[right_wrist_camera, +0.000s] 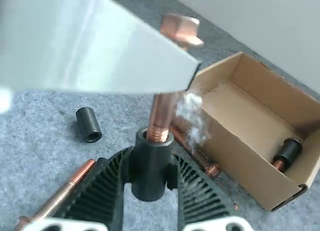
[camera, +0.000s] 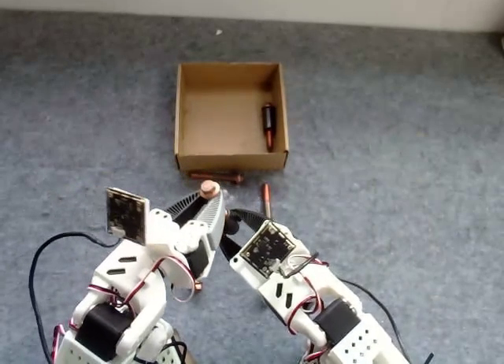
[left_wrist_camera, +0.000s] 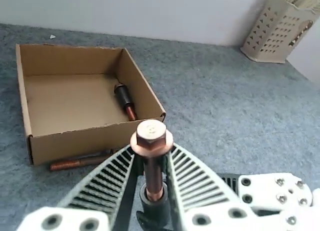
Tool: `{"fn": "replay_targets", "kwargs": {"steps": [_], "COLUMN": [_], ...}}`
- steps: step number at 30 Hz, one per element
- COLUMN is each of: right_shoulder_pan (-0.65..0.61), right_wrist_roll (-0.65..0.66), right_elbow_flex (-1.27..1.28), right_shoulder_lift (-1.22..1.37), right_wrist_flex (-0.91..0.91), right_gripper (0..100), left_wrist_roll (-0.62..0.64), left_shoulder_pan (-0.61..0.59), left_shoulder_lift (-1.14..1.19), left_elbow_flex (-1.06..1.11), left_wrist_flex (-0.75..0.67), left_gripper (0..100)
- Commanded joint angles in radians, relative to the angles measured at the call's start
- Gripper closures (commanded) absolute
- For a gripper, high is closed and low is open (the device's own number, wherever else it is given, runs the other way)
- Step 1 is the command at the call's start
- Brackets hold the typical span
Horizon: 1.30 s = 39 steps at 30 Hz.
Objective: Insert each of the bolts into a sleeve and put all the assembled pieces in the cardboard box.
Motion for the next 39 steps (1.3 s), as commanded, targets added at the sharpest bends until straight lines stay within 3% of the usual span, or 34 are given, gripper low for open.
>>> {"fn": "replay_targets", "kwargs": {"steps": [1, 7, 13, 20, 25, 29, 33, 39], "right_shoulder_pan": [0.076, 0.148, 0.179, 0.200, 0.283, 0.288, 0.283, 0.283], "right_wrist_roll": [0.008, -0.150, -0.172, -0.173, -0.175, -0.175, -0.175, -0.175], "right_elbow_flex": [0.087, 0.087, 0.087, 0.087, 0.067, -0.048, -0.205, -0.489], "right_shoulder_lift": [-0.016, -0.016, -0.016, -0.008, -0.005, -0.002, 0.097, 0.559], "right_wrist_flex": [-0.007, -0.007, -0.007, -0.007, -0.005, 0.053, 0.067, -0.058], "right_gripper": [99.3, 99.3, 99.3, 99.3, 99.3, 99.3, 99.3, 99.3], "left_wrist_roll": [-0.092, -0.087, -0.095, -0.094, -0.089, -0.095, -0.095, -0.095], "left_shoulder_pan": [0.007, 0.007, -0.022, -0.271, -0.506, -0.628, -0.641, -0.641], "left_shoulder_lift": [0.001, 0.001, 0.001, 0.001, 0.001, 0.001, 0.001, 0.002], "left_elbow_flex": [-0.008, -0.082, -0.213, -0.255, -0.111, 0.053, 0.194, 0.308], "left_wrist_flex": [0.014, 0.137, 0.244, 0.262, 0.267, 0.262, 0.203, 0.034], "left_gripper": [95, 76, 78, 78, 78, 78, 78, 78]}}
